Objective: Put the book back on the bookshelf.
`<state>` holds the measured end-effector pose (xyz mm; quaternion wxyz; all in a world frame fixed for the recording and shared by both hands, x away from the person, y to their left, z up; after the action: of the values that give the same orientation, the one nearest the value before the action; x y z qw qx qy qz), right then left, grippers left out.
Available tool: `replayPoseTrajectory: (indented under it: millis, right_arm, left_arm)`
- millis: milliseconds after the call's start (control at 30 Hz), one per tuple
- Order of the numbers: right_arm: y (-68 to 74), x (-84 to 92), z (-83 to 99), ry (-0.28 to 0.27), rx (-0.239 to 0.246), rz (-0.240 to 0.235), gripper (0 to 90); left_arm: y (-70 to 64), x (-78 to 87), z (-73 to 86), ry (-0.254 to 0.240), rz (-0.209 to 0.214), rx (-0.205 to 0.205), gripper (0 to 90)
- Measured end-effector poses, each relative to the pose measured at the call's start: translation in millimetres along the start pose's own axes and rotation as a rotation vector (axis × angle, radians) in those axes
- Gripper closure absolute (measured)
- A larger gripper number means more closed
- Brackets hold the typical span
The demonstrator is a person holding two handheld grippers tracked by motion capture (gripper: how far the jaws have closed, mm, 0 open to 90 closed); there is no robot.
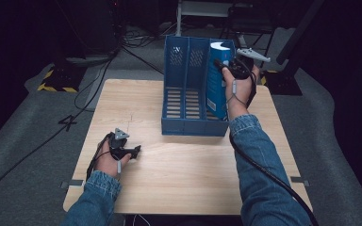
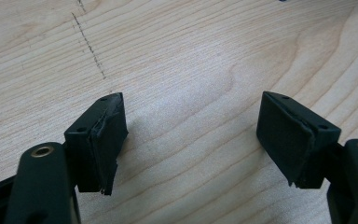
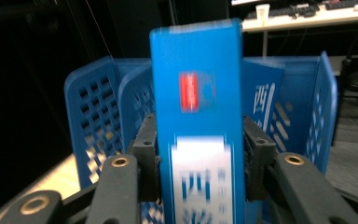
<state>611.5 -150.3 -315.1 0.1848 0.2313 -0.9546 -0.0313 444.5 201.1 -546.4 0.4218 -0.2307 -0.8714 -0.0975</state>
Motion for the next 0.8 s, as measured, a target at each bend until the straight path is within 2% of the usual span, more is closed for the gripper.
replayPoseTrajectory:
  millis: [67,100,133,200,233,367,467,500,533,567,600,700,800]
  right_arm:
    - [-0.3,-3.8,8.4,0.031,0.013,0.019,58.5]
    - [-2.0,-7.1,16.7,0.062,0.031,0.046,58.4]
    - [-3.9,-9.5,22.9,0.087,0.033,0.056,58.4]
    - [-5.3,-10.7,29.2,0.101,0.020,0.053,58.4]
    - [-5.6,-9.0,31.4,0.079,0.016,0.041,58.4]
    - [0.9,-0.3,39.5,0.127,0.080,0.072,57.6]
    - [5.8,8.7,45.2,0.183,0.096,0.070,55.4]
    - [7.9,11.4,46.6,0.217,0.116,0.076,53.4]
    - [7.9,11.4,46.6,0.217,0.116,0.076,53.4]
    - [9.8,13.3,47.8,0.251,0.130,0.083,52.2]
    - [11.9,14.9,48.8,0.283,0.132,0.085,51.1]
    - [14.4,16.1,45.6,0.305,0.132,0.099,50.0]
    - [11.9,8.7,38.6,0.348,0.096,0.098,47.8]
  left_arm:
    - [0.0,-0.1,-0.1,0.000,0.000,0.000,24.9]
    - [0.1,-0.1,-0.1,-0.001,0.000,-0.001,24.9]
    - [0.1,-0.1,-0.1,-0.001,0.000,-0.001,24.9]
    - [0.0,0.0,0.0,0.001,0.001,-0.001,24.9]
    - [0.1,-0.2,-0.2,-0.001,-0.001,-0.001,24.9]
    - [0.0,0.0,0.0,0.002,0.001,-0.003,24.9]
    - [-0.4,0.0,0.1,0.001,0.001,-0.002,25.0]
    - [-0.4,0.0,0.1,0.001,0.001,-0.002,25.0]
    - [-0.5,0.1,0.1,0.001,0.001,-0.003,25.0]
    - [-0.6,-0.1,0.1,-0.003,-0.001,-0.002,25.0]
    - [-0.7,-0.2,0.2,-0.003,-0.003,-0.001,25.1]
    - [-0.9,0.0,0.3,-0.003,-0.003,-0.002,25.0]
    - [-1.0,0.2,0.5,-0.003,-0.003,-0.004,25.1]
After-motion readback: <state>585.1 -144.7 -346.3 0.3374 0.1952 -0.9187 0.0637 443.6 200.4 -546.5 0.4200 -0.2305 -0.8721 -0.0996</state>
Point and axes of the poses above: each handheld gripper's, and its own axes: x roughly backward along the jaws, z roughly out of its underside, y roughly to its left, the point moved 6 cm from there along -x, roughly forward along the jaws, and after that the axes turned 6 degrees about y, right-handed, at the moved point
